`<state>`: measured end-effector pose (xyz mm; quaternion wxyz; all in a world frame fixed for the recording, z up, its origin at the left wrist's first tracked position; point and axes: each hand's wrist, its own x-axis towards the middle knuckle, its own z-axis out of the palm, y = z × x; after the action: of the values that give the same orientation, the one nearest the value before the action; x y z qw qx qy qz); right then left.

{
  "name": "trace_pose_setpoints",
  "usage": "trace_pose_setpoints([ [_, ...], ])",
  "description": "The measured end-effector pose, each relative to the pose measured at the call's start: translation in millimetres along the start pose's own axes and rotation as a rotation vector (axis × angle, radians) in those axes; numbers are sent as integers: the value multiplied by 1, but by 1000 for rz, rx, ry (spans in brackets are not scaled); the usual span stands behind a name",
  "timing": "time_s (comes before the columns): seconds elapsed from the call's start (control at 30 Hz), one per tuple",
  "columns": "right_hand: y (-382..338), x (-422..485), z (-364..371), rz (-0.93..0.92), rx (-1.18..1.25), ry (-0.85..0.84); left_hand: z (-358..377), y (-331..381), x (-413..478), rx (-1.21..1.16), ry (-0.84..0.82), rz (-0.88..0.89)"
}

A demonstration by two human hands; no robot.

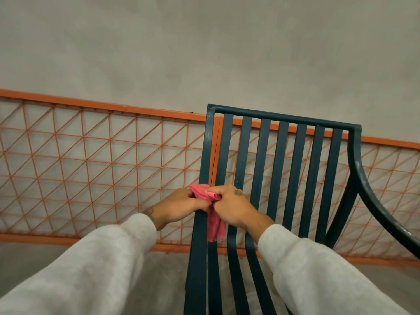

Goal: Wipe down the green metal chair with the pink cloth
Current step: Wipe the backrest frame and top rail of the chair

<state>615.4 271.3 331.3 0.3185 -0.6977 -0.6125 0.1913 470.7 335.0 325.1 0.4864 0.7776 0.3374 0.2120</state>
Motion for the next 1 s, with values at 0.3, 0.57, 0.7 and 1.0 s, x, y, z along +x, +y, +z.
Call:
trace_pose_setpoints([
  [0.3,10,15,-43,17,70,-15,3,21,21,88,214,107],
  [0.57,39,60,-90,-63,-38,386,26,6,71,501,334,203],
  [0.7,31,87,-102,-162,-230,531,28,0,76,495,341,232],
  [1.0,53,116,-40,-244,-504,474,26,-5,83,421,371,198],
])
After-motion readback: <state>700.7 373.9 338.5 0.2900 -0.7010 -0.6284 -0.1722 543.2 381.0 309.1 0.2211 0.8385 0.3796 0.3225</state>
